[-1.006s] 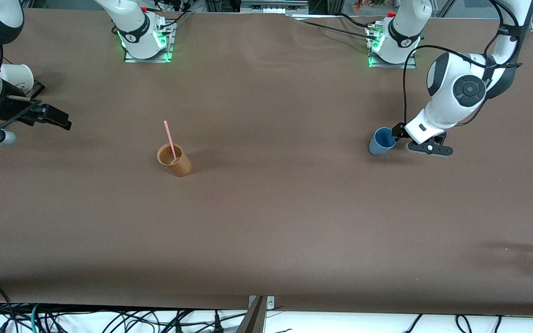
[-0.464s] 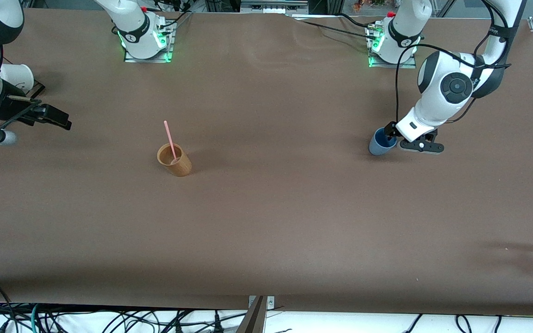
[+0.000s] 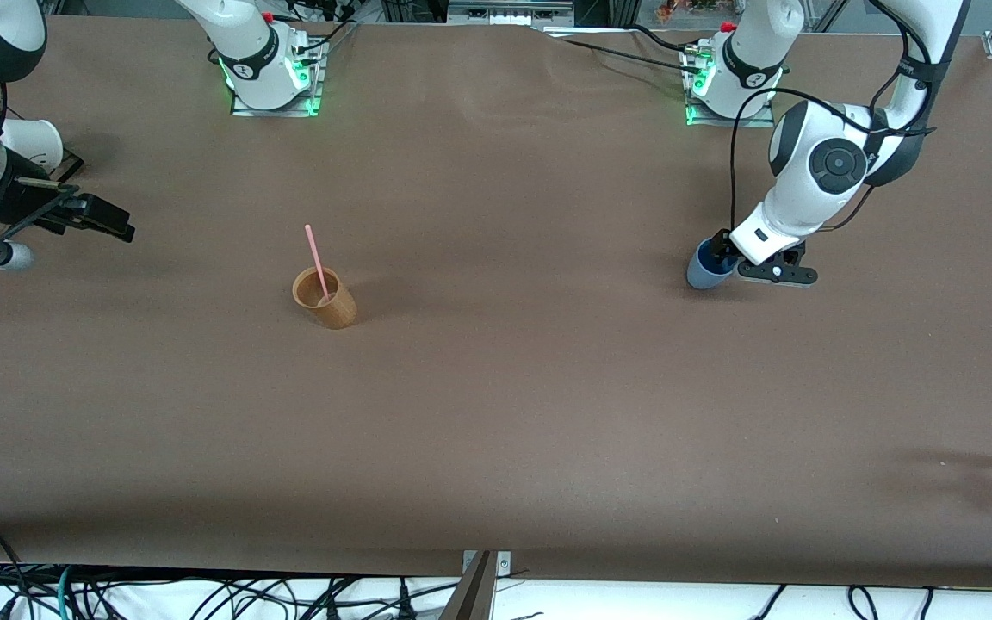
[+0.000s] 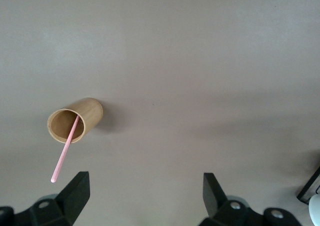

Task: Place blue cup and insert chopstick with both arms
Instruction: 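Close the left gripper on the blue cup rim and lift it, then carry the blue cup with the left gripper toward the wooden cup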

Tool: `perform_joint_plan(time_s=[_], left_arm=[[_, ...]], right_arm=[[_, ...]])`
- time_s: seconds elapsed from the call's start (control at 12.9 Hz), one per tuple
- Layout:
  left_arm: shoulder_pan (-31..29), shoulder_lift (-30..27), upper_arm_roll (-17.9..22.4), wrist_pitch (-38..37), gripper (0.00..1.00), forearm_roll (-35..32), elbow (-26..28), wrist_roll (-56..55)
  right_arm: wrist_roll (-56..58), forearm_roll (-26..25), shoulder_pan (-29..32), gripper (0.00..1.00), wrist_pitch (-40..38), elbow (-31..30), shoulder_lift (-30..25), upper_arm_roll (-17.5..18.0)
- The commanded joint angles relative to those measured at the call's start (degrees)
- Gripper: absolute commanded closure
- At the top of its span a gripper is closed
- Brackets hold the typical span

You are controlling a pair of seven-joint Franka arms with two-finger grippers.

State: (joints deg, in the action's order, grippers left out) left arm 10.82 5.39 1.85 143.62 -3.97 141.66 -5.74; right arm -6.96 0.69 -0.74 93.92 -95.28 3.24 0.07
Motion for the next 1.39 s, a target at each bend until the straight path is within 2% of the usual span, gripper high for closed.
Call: perform_joint_plan(time_s=[0.0,0.08,0.15,0.23,0.54,0.77,0.93,1.08,1.31], left_arm=[[0.8,0.6,0.1,2.1,0.23,-1.4,0.7,-2.3],[0.8,0.8,0.1,2.1,0.57,-1.4,0.7,-2.3],[0.8,0.9,0.1,2.1,0.87,-1.4,0.7,-2.3],[0.8,0.8,0.1,2.1,1.0,-1.4,0.6,-2.4],[0.7,0.9,0.1,1.9,1.0,-0.8,0.5,-2.9],[1.1,0.3,-0.5,0.9,1.0,-0.3,-2.0,-4.6],[1.7,0.8,-4.7,-4.5,1.0,2.3,-8.8,-6.8],[1.7,4.0,-8.9,-11.3,1.0,3.0,-18.2,-12.0],[7.1,10.8,-11.1,-18.1,1.0,2.9,-31.6,-20.5]], right_arm=[[-0.1,-0.3,-0.1,0.0,-0.8,0.4,-0.3,0.0],[-0.1,-0.3,-0.1,0.0,-0.9,0.4,-0.3,0.0],[-0.1,-0.3,-0.1,0.0,-0.9,0.4,-0.3,0.0],[-0.2,-0.3,-0.1,0.0,-0.9,0.4,-0.3,0.0],[-0.2,-0.3,-0.1,0.0,-0.8,0.4,-0.3,0.0],[-0.2,-0.4,-0.1,0.0,-0.8,0.4,-0.3,0.0],[-0.2,-0.4,-0.1,0.0,-0.8,0.4,-0.3,0.0],[-0.2,-0.3,-0.1,0.0,-0.8,0.4,-0.3,0.0],[-0.2,-0.3,-0.1,0.0,-0.8,0.4,-0.3,0.0]])
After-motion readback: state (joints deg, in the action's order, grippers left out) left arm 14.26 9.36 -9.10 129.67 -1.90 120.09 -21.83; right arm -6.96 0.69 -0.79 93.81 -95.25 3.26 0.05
